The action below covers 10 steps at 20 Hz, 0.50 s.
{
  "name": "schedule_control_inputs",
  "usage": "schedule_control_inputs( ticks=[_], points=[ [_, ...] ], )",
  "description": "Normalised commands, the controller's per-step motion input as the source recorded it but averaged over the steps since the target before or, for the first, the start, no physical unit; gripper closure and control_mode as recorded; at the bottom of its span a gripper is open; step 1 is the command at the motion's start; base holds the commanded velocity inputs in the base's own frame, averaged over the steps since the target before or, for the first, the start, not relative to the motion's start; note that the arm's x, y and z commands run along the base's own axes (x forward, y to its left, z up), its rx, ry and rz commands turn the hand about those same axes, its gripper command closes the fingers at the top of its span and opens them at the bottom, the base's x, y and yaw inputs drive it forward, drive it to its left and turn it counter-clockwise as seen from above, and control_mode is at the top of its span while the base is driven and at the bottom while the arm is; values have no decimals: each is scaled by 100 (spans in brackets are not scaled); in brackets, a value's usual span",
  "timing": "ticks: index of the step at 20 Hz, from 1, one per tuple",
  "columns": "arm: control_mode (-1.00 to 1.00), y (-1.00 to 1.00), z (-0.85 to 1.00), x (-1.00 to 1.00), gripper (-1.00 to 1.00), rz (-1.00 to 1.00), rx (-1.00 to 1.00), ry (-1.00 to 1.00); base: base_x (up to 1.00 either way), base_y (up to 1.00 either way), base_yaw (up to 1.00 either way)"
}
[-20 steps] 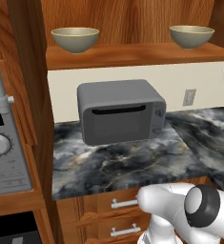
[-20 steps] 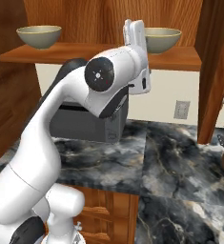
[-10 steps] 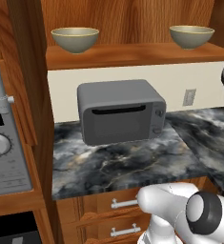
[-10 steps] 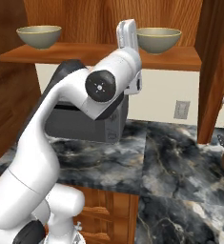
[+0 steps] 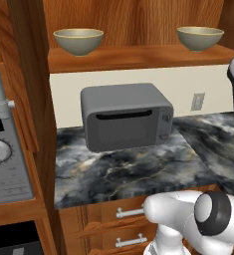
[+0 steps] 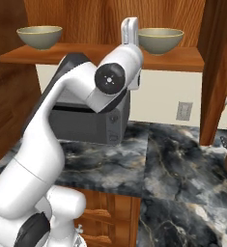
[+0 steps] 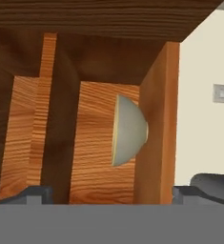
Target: Move the bowls from the cabinet to the plates on the dining table.
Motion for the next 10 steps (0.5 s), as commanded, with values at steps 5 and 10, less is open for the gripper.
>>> schedule_control_inputs(
  ticks=[5, 10],
  points=[
    [-100, 7, 1, 14, -100, 4, 2, -2, 0, 0, 0],
    [-100, 13, 0, 10, -100, 0, -2, -6, 0, 0, 0]
  ],
)
